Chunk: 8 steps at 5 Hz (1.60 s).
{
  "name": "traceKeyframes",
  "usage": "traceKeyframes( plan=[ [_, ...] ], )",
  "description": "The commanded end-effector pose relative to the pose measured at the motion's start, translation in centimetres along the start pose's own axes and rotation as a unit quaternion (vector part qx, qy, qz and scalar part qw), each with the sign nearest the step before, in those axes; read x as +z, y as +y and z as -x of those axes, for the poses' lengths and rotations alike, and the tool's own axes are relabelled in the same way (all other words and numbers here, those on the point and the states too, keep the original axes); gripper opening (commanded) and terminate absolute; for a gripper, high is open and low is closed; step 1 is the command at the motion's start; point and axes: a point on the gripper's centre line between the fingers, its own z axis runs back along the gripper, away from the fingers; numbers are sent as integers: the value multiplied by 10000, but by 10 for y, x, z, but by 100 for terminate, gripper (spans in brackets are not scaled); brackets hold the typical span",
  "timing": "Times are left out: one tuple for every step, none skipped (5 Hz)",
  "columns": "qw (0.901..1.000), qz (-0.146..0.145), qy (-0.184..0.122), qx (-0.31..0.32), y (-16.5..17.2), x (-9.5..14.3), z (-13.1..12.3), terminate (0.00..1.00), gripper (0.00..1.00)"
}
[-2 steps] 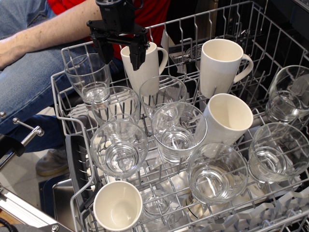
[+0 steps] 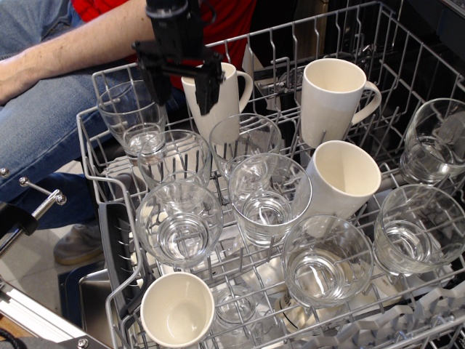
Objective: Pick up glass cup
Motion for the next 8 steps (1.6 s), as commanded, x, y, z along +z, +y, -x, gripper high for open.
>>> traceKeyframes(
  plan=[
    [9992, -128, -317, -216, 2, -26, -10, 0, 100],
    [9985, -200, -350, -367, 8, -46, -16, 0, 100],
    [9975, -335, -404, -472, 12, -63, -14, 0, 100],
    [9965, -409, -521, -508, 14, -80, -7, 0, 100],
    [9956, -508, -561, -547, 14, -91, 0, 0, 100],
    [9950, -544, -661, -519, 16, -106, 4, 0, 100],
    [9951, -582, -676, -431, 15, -112, 3, 0, 0],
    [9951, -582, -695, -406, 15, -115, 4, 0, 0]
  ],
)
